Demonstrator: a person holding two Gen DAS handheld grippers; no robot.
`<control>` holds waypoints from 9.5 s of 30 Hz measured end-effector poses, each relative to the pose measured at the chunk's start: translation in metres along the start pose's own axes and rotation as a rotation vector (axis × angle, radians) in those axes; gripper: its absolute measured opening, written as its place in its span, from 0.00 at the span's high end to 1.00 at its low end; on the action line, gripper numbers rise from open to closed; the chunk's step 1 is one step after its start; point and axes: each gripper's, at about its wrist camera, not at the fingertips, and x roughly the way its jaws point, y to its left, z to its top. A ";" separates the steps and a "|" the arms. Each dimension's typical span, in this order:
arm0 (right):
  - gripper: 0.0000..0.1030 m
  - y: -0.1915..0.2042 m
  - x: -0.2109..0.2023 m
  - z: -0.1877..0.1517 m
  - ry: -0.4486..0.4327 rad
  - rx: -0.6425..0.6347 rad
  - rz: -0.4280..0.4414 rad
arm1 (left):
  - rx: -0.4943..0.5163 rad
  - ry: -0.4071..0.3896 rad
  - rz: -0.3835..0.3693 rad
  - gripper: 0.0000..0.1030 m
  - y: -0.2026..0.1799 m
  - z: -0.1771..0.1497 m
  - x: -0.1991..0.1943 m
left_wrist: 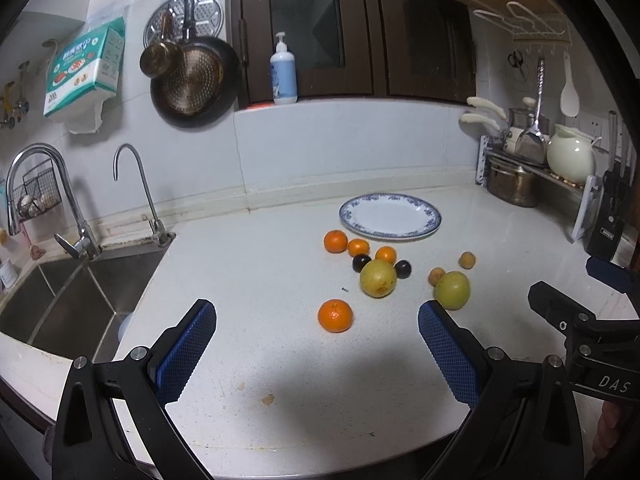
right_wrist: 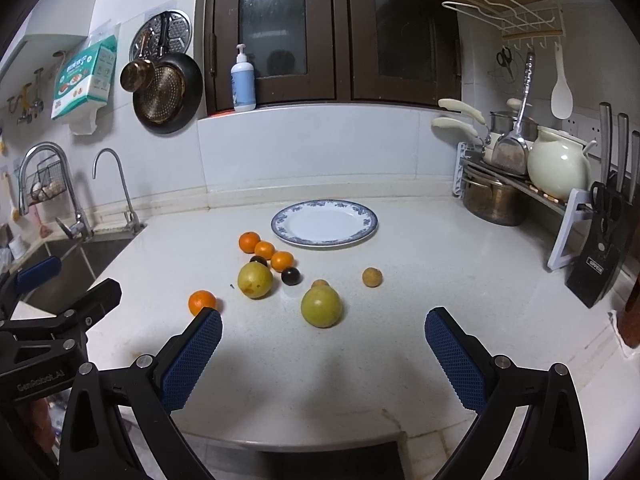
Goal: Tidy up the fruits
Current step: 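Grasp the orange with the left tool while the right tool grasps the green pomelo, then carry the orange and pomelo onto the blue-and-white plate with both tools, then open both tools to release the fruits on the plate and withdraw, then grasp the yellow pomelo with the left tool while the right tool grasps a brown kiwi, then carry the yellow pomelo and kiwi onto the plate with both tools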
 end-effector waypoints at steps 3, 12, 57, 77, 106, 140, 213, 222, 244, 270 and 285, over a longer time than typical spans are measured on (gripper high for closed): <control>0.01 0.002 0.011 0.001 0.016 -0.008 0.000 | -0.004 0.021 0.007 0.05 0.001 -0.001 0.012; 0.04 0.007 0.058 -0.004 0.107 -0.009 0.030 | 0.008 0.112 -0.004 0.16 -0.002 -0.009 0.060; 0.51 -0.004 0.180 -0.017 0.316 0.065 0.021 | 0.035 0.339 -0.127 0.61 -0.015 -0.026 0.173; 0.52 0.005 0.160 0.005 0.265 0.046 0.072 | 0.058 0.225 -0.182 0.61 -0.010 0.011 0.148; 0.52 0.015 0.204 0.109 0.180 -0.008 0.023 | 0.223 0.127 -0.362 0.61 -0.013 0.112 0.228; 0.52 -0.051 0.404 0.140 0.409 -0.054 0.088 | 0.296 0.411 -0.401 0.61 -0.089 0.144 0.429; 0.43 -0.005 0.164 0.073 0.141 0.003 0.059 | 0.221 0.122 -0.356 0.26 -0.007 0.077 0.178; 0.43 -0.002 0.161 0.046 0.193 -0.033 0.056 | 0.270 0.127 -0.376 0.26 -0.015 0.048 0.177; 0.47 -0.007 0.200 0.002 0.315 -0.009 0.118 | 0.283 0.231 -0.450 0.31 -0.037 0.003 0.217; 0.74 -0.010 0.230 -0.004 0.375 0.012 0.165 | 0.232 0.309 -0.460 0.53 -0.047 0.008 0.235; 0.74 -0.009 0.200 0.022 0.291 0.027 0.186 | 0.194 0.248 -0.439 0.53 -0.036 0.035 0.207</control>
